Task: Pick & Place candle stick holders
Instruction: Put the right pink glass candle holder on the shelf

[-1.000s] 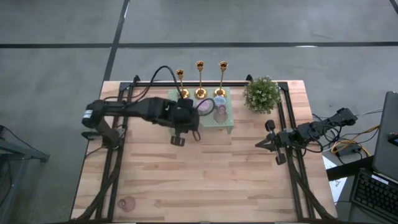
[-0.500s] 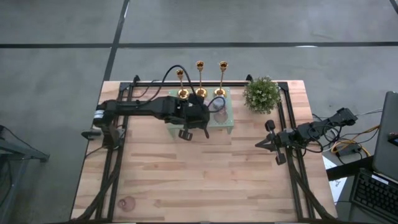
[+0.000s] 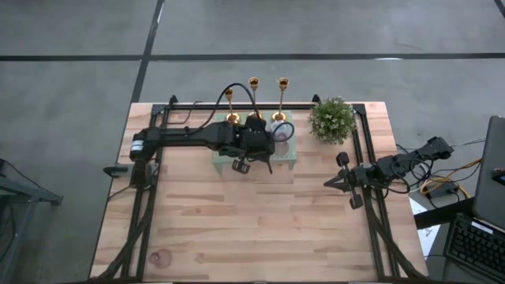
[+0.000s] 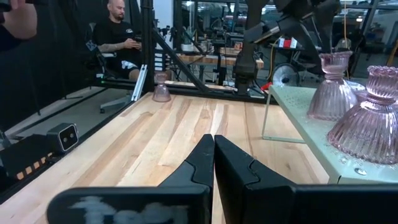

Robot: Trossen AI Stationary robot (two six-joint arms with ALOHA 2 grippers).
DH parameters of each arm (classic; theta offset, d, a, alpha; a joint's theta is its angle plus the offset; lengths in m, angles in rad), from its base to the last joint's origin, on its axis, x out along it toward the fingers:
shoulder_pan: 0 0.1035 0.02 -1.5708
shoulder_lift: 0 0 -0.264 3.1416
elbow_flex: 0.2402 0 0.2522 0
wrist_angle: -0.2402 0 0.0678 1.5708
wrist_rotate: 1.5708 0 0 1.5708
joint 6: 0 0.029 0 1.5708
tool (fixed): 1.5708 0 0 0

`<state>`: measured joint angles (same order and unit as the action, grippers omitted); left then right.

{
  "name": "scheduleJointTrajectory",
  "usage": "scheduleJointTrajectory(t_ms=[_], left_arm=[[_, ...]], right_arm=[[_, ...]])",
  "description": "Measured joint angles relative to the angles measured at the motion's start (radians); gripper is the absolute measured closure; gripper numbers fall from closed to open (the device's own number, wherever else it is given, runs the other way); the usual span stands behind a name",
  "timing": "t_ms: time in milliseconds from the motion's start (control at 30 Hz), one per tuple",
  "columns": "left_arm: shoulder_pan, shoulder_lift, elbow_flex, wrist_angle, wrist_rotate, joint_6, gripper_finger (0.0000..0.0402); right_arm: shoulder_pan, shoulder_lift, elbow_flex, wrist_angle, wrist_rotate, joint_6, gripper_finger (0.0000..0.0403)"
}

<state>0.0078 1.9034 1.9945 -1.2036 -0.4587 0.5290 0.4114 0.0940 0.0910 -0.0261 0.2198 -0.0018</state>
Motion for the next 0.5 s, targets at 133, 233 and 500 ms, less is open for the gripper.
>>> scheduleJointTrajectory(t_ms=[133, 233, 500], left_arm=[[0.002, 0.008, 0.000, 0.003, -0.007, 0.002, 0.0369], [0.002, 0.009, 0.000, 0.003, -0.012, 0.001, 0.0362], [0.002, 0.007, 0.000, 0.019, -0.012, -0.001, 0.0355]], right_arm=[[0.000, 0.000, 0.000, 0.000, 0.000, -0.001, 0.0394], [0.000, 0.000, 0.000, 0.000, 0.000, 0.000, 0.0394], [0.000, 0.000, 0.000, 0.000, 0.000, 0.001, 0.0394]])
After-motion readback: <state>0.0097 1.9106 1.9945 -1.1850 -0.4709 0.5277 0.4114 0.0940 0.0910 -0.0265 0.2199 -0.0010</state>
